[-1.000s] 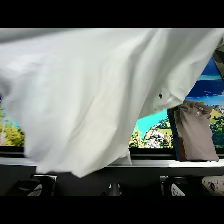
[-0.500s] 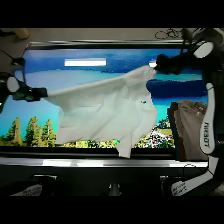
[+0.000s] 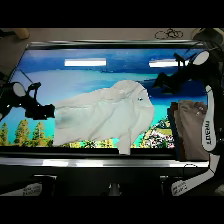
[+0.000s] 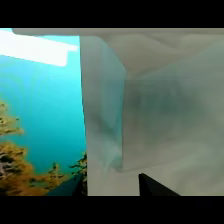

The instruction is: Fold the shirts.

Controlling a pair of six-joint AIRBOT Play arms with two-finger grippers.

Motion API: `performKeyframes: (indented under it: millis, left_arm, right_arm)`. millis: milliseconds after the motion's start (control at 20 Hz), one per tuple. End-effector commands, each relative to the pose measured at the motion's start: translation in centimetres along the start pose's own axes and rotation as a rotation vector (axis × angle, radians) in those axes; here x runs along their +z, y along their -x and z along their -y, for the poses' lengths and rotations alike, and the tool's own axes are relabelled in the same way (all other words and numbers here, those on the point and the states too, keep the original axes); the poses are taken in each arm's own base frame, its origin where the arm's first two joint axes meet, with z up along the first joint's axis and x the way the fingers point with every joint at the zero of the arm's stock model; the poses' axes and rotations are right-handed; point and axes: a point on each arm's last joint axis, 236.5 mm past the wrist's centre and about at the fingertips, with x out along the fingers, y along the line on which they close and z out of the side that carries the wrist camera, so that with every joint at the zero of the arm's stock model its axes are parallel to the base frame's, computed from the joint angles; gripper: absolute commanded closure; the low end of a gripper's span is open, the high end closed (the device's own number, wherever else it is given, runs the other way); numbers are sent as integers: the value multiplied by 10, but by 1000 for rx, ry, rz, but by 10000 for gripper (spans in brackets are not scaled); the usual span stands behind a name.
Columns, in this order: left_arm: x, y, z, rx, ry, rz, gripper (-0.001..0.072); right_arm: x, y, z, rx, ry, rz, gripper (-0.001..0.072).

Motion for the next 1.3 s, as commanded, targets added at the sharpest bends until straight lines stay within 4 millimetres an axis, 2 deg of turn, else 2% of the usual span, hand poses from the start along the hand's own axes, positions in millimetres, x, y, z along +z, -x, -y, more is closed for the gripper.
performKeyframes:
  millis: [0, 100, 150, 250, 400, 550, 600, 700, 750, 800, 900, 1050, 1200, 1250]
  left_arm:
    - [-59, -16, -32, -22, 87, -63, 292]
    - [-87, -42, -30, -104, 182, -87, 274]
    - [-97, -54, -23, -154, 206, -104, 170]
    - [-105, -74, -8, -224, 224, -109, 173]
    - [-99, -85, 5, -269, 258, -62, 179]
    - [-95, -89, 6, -265, 257, -36, 194]
    - [-94, -89, 6, -264, 260, -33, 274]
    - [-93, -89, 4, -257, 257, -25, 346]
    - [-91, -89, 3, -256, 256, -18, 587]
    - [-91, -89, 4, -257, 253, -17, 672]
    - [-92, -88, 5, -261, 251, -20, 682]
    - [-91, -83, 5, -263, 246, -5, 683]
    - [-87, -74, 6, -267, 237, 34, 683]
    - [-85, -70, 6, -268, 233, 50, 683]
  right_arm:
    - [-68, -8, 37, -65, -45, -136, 206]
    - [-104, -26, 38, -44, -46, -174, 211]
    - [-119, -33, 40, -39, -51, -194, 212]
    - [-141, -40, 43, -34, -53, -241, 212]
    - [-150, -40, 44, -33, -47, -274, 213]
    - [-152, -41, 47, -44, -48, -278, 208]
    - [-157, -44, 49, -45, -59, -291, 198]
    - [-176, -57, 54, -38, -97, -334, 198]
    - [-185, -66, 53, -14, -119, -348, 198]
    - [-190, -74, 51, 11, -128, -347, 198]
    - [-192, -90, 48, 53, -164, -312, 199]
    - [-182, -106, 32, 136, -195, -233, 199]
    - [-175, -129, 17, 96, -127, -182, 204]
    - [-170, -137, 14, 78, -109, -157, 260]
